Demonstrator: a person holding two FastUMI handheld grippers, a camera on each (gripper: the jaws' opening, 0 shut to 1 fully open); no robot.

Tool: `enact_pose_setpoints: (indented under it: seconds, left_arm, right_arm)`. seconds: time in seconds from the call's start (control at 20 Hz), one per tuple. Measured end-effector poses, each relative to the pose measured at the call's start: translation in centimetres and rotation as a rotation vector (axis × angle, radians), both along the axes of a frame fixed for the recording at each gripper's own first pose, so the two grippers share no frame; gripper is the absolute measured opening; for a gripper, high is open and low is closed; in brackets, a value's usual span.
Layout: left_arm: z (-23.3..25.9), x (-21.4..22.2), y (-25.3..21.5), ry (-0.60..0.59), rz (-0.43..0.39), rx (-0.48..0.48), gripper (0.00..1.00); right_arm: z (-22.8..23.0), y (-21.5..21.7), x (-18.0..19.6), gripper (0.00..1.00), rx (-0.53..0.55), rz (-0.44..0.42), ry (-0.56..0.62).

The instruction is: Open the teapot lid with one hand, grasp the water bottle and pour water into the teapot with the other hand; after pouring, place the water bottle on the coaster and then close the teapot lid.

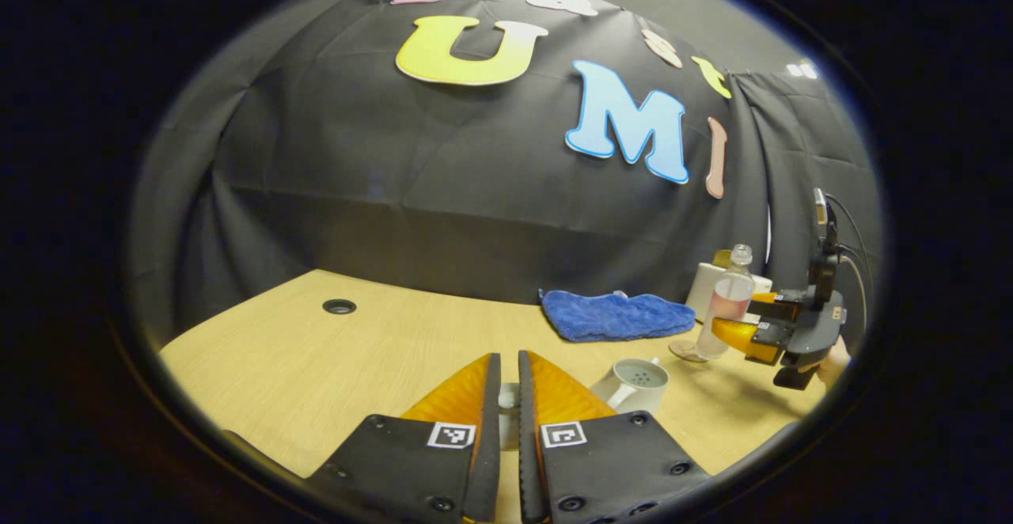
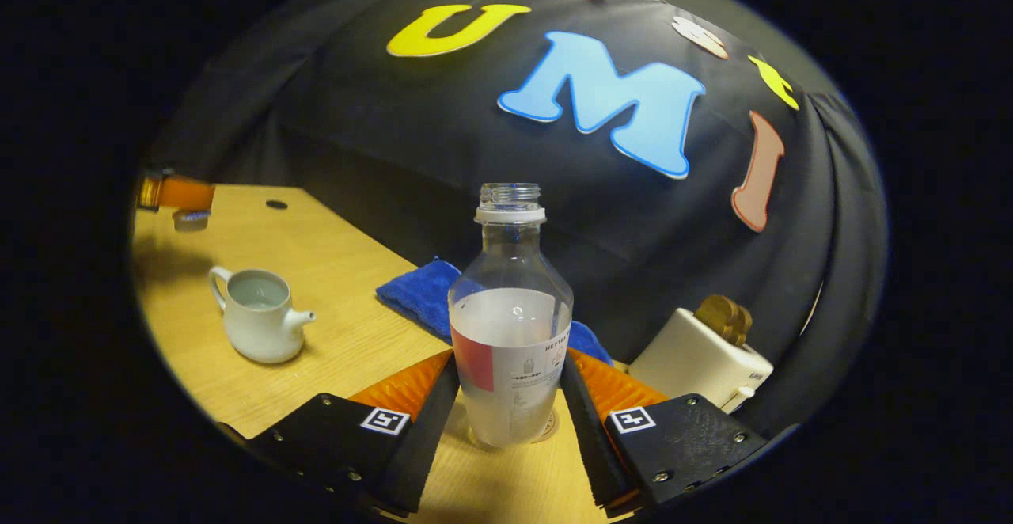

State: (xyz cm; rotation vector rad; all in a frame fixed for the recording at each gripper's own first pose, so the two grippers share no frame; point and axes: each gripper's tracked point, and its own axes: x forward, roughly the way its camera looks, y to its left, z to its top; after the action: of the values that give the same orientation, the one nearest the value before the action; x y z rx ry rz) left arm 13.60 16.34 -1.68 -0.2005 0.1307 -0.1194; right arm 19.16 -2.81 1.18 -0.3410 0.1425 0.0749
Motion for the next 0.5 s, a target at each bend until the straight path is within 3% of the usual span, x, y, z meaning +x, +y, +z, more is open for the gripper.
enact_pose_setpoints:
  seconds: [0.1,0.5]
  left_arm:
    - [0.1,0.0,-0.1,-0.001,-0.005,-0.001,0.16]
    - [-0.6,0.1,-0.1,0.012,-0.006,0.006,0.17]
  right_arm:
    - [-0.4,-0.4,0.3,0.77,0.081,-0.001,0.007]
    - [0.4,-3.9,3.0,0.77,0.236,-0.099,-0.042]
